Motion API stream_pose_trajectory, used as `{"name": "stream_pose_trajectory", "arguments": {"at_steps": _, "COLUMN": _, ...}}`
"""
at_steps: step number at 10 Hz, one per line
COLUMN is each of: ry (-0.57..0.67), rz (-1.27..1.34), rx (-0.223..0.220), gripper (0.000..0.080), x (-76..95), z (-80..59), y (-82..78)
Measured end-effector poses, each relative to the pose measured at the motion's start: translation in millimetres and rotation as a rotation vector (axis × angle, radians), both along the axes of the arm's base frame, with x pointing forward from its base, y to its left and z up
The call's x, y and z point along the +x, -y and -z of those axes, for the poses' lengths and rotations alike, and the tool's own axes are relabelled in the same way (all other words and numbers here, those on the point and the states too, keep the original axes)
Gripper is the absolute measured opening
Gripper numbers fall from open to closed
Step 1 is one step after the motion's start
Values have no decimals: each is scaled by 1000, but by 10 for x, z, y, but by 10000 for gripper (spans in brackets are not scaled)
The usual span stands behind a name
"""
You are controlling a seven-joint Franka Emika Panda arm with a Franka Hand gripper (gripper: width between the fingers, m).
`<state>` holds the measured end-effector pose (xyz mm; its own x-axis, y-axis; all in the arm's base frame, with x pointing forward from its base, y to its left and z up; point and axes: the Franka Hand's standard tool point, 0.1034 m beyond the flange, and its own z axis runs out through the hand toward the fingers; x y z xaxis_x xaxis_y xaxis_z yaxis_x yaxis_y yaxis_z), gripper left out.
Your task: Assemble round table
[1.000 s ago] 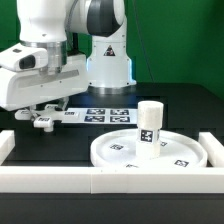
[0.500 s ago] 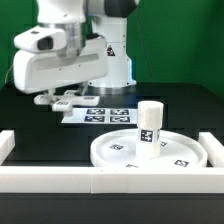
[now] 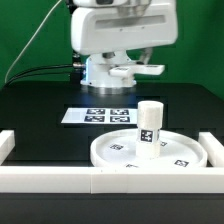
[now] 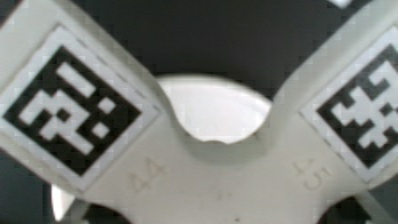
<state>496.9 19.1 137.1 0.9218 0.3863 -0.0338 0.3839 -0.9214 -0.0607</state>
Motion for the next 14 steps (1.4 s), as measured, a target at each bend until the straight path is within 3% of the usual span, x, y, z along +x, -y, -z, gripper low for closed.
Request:
{"name": "stream_pose_trajectory", "arguments": {"at_steps": 1, "ry": 11, "rz": 31, "rx": 0, "gripper": 450, "x": 243, "z": -57, "y": -177}}
{"name": "stream_pose_trajectory", "arguments": {"at_steps": 2, "ry": 10, "rz": 16, "rx": -10, "gripper": 450, "x": 341, "z": -68, "y": -208}}
{"name": "stream_pose_trajectory", "arguments": {"at_steps": 7, "ry": 6, "rz": 7, "rx": -11, "gripper": 450, "x": 337, "z": -35, "y": -196}}
{"name": "stream_pose_trajectory", "arguments": {"at_steps": 10, "ry": 29, "rz": -47, "rx": -7, "gripper": 450, "x": 593, "z": 45, "y": -308}}
{"name": "stream_pose_trajectory", "arguments": {"at_steps": 14, "ry": 37, "rz": -69, "rx": -6, "gripper": 450, "x": 615, "z": 72, "y": -306}}
